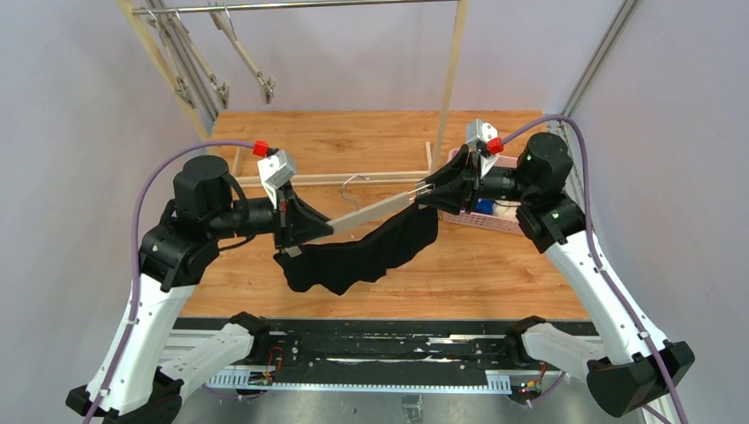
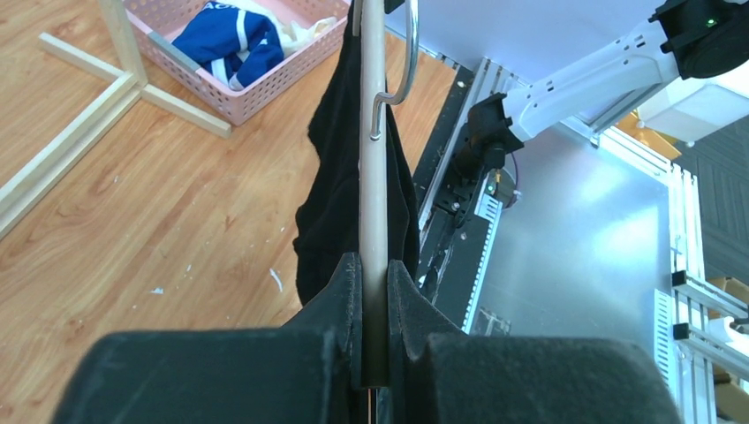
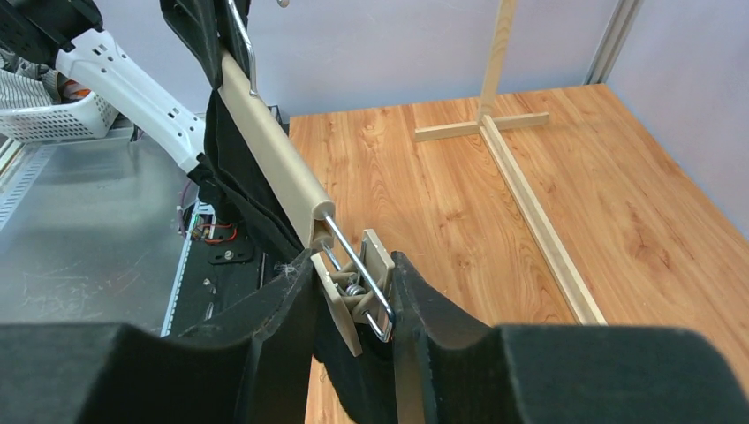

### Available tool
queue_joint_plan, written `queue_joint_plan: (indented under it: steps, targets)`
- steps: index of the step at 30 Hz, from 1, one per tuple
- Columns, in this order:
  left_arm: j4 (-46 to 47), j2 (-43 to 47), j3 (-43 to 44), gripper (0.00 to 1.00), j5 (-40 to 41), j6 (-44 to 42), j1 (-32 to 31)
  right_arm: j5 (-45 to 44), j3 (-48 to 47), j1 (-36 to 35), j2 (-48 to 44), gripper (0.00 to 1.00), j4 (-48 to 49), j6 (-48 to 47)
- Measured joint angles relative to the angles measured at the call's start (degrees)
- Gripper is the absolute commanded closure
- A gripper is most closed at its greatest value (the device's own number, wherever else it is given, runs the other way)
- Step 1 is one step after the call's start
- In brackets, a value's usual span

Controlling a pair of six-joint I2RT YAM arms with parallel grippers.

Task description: Remove the underwear clipped to the hanger

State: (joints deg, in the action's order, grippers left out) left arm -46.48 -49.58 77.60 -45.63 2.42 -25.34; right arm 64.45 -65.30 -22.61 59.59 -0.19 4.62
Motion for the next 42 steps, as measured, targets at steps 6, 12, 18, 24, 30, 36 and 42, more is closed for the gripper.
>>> queue_joint_plan:
  steps: [6,12,18,24,30,36,42]
  targets:
    - [0.09,-0.04,-0.87,1.00,0.81,0.94,0.02,-1.07,0.00,-0.57,0.68,0.83,-1.07,-0.74]
    - [2.60,-0.70,-1.46,1.00,0.42,1.70,-0.02,-3.34,-0.02,-1.27,0.09,0.44,-2.05,-2.47]
    - [4.24,-1.70,-1.57,1.00,-0.20,1.97,-0.02,-2.67,-1.03,-1.88,0.68,0.42,-2.10,-2.73]
    - [4.31,-1.53,-1.57,1.00,-0.76,1.79,-0.04,-0.33,-1.68,-1.92,1.92,0.98,-1.03,-1.29]
    - [3.52,-0.50,-1.60,1.00,-1.88,1.07,-0.07,4.94,-1.73,-1.95,1.79,1.00,-1.49,-0.81]
    - [4.09,-1.01,-1.60,1.00,-1.90,1.09,-0.20,2.99,-1.81,-2.01,1.18,0.30,-1.95,-1.16]
    - [4.87,-2.23,-1.42,1.00,-0.81,1.53,-0.20,-10.43,1.97,-2.19,-4.46,0.28,0.37,-1.51]
